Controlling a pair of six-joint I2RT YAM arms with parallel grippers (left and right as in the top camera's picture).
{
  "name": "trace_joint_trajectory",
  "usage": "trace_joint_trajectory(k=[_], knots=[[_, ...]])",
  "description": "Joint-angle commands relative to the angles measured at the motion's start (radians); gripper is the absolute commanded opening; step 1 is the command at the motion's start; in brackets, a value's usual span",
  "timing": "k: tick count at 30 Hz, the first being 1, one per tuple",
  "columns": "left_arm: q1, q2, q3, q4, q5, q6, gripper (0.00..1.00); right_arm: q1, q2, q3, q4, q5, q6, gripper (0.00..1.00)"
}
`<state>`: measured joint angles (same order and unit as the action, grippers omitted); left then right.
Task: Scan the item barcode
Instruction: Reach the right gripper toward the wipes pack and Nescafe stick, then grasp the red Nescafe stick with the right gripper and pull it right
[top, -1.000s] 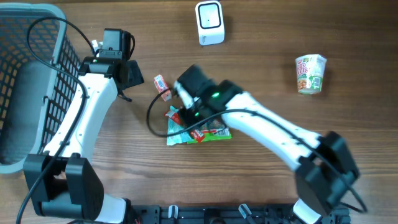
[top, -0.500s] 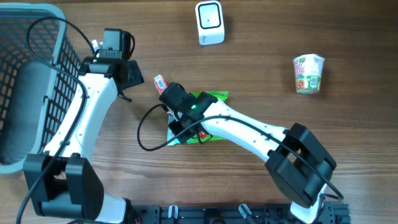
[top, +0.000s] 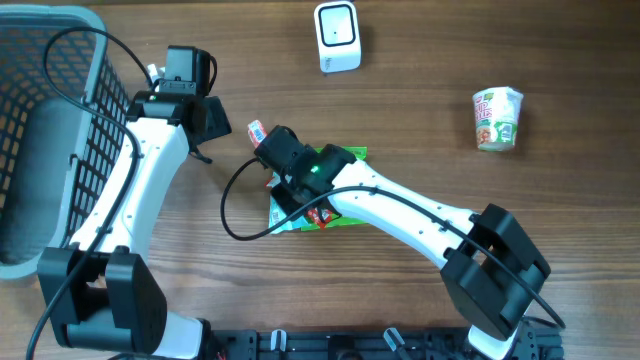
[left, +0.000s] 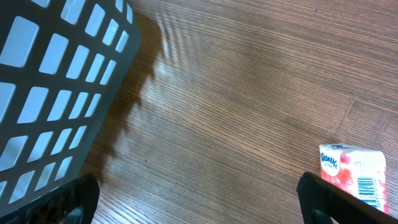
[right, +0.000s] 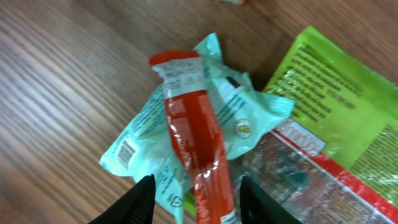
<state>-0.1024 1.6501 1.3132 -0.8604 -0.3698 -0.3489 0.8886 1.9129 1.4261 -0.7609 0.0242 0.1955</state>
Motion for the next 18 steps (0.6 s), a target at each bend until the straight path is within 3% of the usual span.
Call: trace_joint_trajectory(k=[1,12,14,16,18], knots=[[0.003,-0.006,-0.001,0.001,-0.013,0.012,1.0,0.0,-0.02,0.0,0.021,0.048,-0.013,0.44],[0.003,-0.006,-0.001,0.001,-0.013,0.012,1.0,0.0,-0.014,-0.154,0.179,0.003,-0.01,0.37],[0.003,-0.006,-0.001,0.001,-0.013,0.012,1.0,0.0,-0.014,-0.166,0.192,-0.006,-0.008,0.26],[0.003,-0.006,-0.001,0.001,-0.013,0.012,1.0,0.0,-0.021,-0.164,0.191,-0.002,-0.01,0.08],[0.003,-0.006,-0.001,0.001,-0.013,0.012,1.0,0.0,-0.051,-0.15,0.183,0.002,-0.01,0.05]])
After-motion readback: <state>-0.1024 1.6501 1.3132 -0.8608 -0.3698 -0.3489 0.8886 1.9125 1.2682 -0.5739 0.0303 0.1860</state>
